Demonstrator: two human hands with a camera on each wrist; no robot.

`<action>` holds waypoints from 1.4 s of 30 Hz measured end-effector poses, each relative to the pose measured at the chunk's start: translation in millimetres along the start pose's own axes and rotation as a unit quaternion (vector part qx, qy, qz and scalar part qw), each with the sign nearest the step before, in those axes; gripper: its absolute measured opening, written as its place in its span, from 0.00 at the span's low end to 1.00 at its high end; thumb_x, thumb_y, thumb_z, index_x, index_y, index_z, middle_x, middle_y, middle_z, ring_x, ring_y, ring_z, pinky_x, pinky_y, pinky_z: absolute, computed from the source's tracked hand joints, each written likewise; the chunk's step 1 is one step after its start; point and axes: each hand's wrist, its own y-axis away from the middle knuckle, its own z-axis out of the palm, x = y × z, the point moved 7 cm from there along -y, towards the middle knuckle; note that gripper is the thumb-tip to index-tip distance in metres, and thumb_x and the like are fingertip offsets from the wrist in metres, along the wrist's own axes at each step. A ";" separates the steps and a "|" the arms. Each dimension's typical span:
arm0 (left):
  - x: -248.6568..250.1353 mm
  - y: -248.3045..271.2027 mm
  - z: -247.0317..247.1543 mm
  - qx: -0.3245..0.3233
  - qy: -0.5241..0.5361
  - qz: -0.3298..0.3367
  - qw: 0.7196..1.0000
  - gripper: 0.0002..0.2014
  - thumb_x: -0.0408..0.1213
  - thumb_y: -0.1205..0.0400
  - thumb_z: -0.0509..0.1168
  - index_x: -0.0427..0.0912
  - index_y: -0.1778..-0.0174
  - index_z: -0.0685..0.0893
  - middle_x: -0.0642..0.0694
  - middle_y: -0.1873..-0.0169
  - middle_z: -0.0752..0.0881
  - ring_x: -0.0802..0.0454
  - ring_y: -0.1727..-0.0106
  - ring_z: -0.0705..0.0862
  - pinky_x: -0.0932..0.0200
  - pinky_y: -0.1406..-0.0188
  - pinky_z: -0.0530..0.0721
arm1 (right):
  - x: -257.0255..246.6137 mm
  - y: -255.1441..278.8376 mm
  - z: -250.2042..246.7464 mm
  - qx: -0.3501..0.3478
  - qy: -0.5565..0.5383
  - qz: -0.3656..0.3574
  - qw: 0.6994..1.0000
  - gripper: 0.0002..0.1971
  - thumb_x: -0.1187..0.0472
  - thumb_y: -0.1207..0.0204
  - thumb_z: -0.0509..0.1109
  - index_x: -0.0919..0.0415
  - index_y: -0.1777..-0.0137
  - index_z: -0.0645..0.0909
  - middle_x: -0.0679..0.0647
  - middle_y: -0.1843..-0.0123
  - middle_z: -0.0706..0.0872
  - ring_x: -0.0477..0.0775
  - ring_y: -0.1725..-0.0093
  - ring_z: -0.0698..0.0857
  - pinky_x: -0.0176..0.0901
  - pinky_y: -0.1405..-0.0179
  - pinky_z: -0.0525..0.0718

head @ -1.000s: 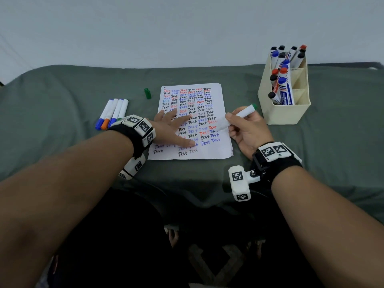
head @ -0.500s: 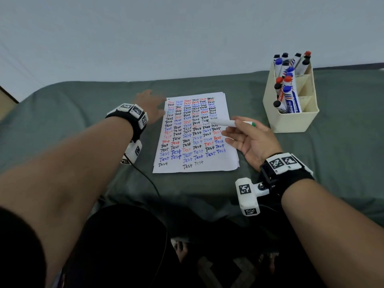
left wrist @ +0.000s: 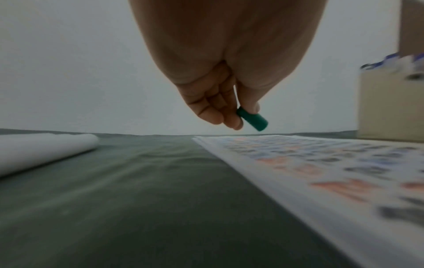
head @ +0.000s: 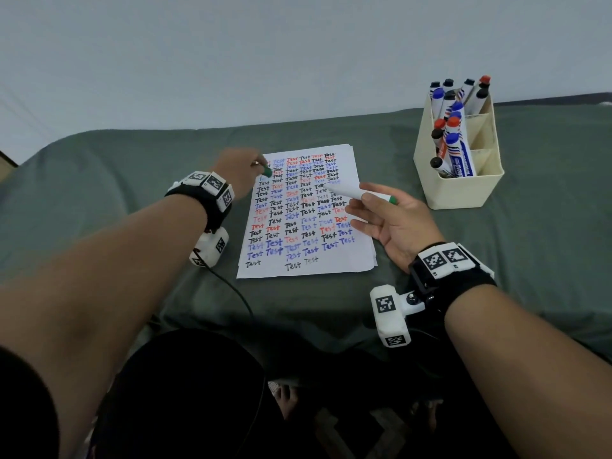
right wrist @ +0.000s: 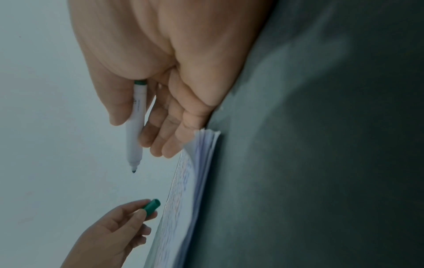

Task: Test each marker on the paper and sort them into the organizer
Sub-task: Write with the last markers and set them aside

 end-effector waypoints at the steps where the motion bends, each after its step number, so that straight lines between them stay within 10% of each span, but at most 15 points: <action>1: 9.7 5.8 1.3 -0.002 0.024 0.019 1.000 0.10 0.40 0.12 0.62 0.45 0.39 0.87 0.49 0.52 0.88 0.52 0.60 0.82 0.59 0.65 0.75 | -0.1 0.0 0.2 0.001 -0.001 -0.001 1.000 0.14 0.64 0.20 0.75 0.63 0.35 0.86 0.67 0.46 0.92 0.65 0.42 0.92 0.49 0.51 0.91; 14: 74.3 49.5 10.2 -0.052 0.173 0.108 0.978 0.05 0.37 0.12 0.63 0.53 0.46 0.83 0.60 0.64 0.88 0.69 0.69 0.82 0.74 0.73 0.75 | -1.0 2.0 1.4 0.005 0.019 -0.001 1.000 0.12 0.65 0.19 0.74 0.61 0.37 0.86 0.65 0.46 0.93 0.63 0.43 0.92 0.45 0.51 0.91; 20: 90.0 53.4 12.6 -0.077 0.191 0.128 0.970 0.07 0.35 0.12 0.63 0.53 0.46 0.82 0.58 0.60 0.90 0.64 0.63 0.86 0.61 0.60 0.86 | -1.5 2.5 3.7 0.000 0.031 -0.001 1.000 0.13 0.65 0.20 0.75 0.63 0.36 0.85 0.67 0.46 0.93 0.64 0.43 0.92 0.45 0.50 0.91; 33: 98.7 53.3 11.2 -0.071 0.162 0.128 0.976 0.06 0.33 0.12 0.61 0.49 0.48 0.81 0.55 0.61 0.88 0.62 0.69 0.79 0.75 0.76 0.72 | -3.4 3.7 6.1 -0.002 0.042 -0.015 0.999 0.12 0.64 0.20 0.75 0.61 0.38 0.85 0.66 0.47 0.93 0.62 0.45 0.93 0.47 0.49 0.92; 42: 113.1 64.9 4.7 -0.056 0.025 0.234 0.970 0.11 0.52 0.17 0.70 0.48 0.47 0.84 0.54 0.53 0.81 0.54 0.51 0.78 0.59 0.53 0.74 | -2.5 4.1 10.0 -0.024 0.082 -0.029 0.996 0.14 0.63 0.19 0.75 0.59 0.35 0.84 0.65 0.48 0.93 0.58 0.51 0.93 0.44 0.50 0.91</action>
